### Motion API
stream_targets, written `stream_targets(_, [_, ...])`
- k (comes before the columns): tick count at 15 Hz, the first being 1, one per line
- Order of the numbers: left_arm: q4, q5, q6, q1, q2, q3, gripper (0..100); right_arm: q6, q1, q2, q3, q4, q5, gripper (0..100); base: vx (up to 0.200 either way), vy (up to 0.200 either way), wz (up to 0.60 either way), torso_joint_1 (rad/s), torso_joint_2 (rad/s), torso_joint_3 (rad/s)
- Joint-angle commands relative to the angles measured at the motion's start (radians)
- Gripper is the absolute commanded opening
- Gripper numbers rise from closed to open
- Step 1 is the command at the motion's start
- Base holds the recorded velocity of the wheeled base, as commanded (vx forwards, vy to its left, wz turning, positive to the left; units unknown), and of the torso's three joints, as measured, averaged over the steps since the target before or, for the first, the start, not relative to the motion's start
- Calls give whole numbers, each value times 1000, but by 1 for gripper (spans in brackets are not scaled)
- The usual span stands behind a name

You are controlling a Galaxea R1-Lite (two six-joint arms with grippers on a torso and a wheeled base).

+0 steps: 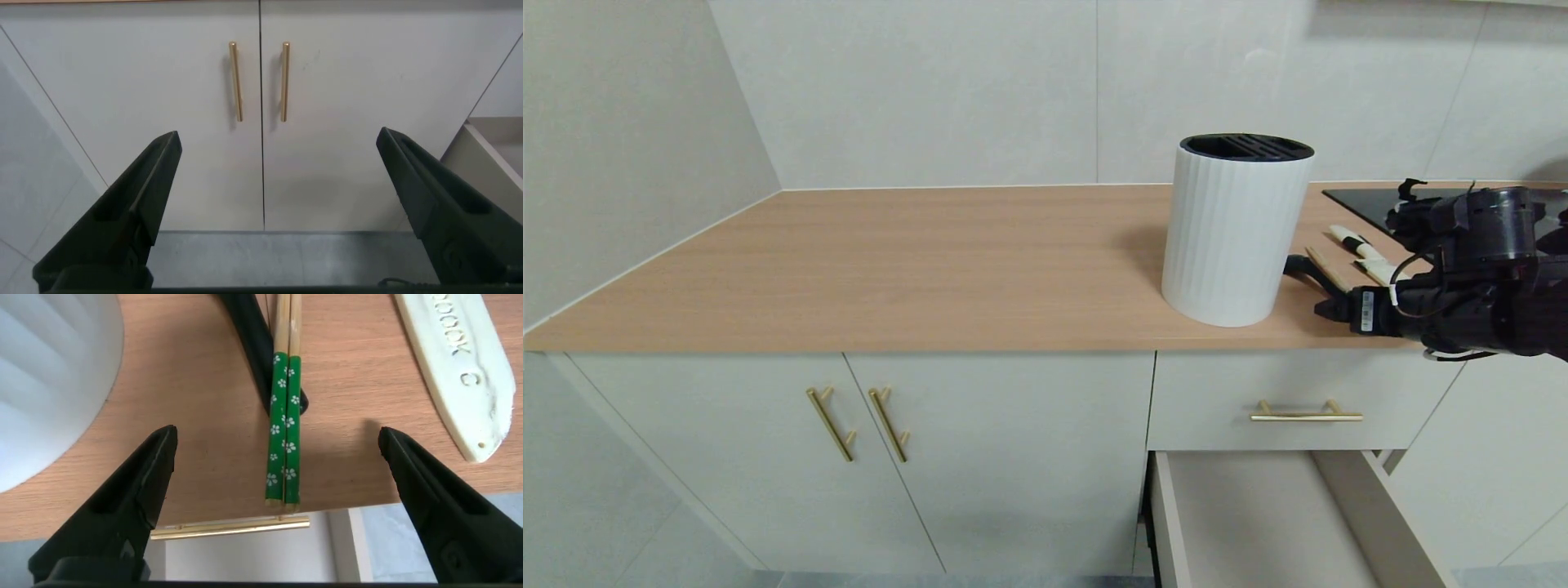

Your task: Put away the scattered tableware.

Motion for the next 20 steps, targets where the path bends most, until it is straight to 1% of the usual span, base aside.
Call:
stream_targets(1, [0,0,0,0,0,0,100,0,1,1,-1,-1,-1,0,0,0,0,0,0,0])
stream_targets(13, [0,0,0,0,0,0,100,-2,0,-31,5,6,-12,0,0,0,0,0,0,0])
stream_targets(16, [0,0,0,0,0,0,100,0,6,-166,58,45,-38,0,0,0,0,0,0,0])
stream_targets(18, [0,0,0,0,0,0,100,0,12,-321,116,141,-32,0,0,0,0,0,0,0])
stream_targets(20, [0,0,0,0,0,0,100,1,60,-464,167,225,-18,0,0,0,0,0,0,0])
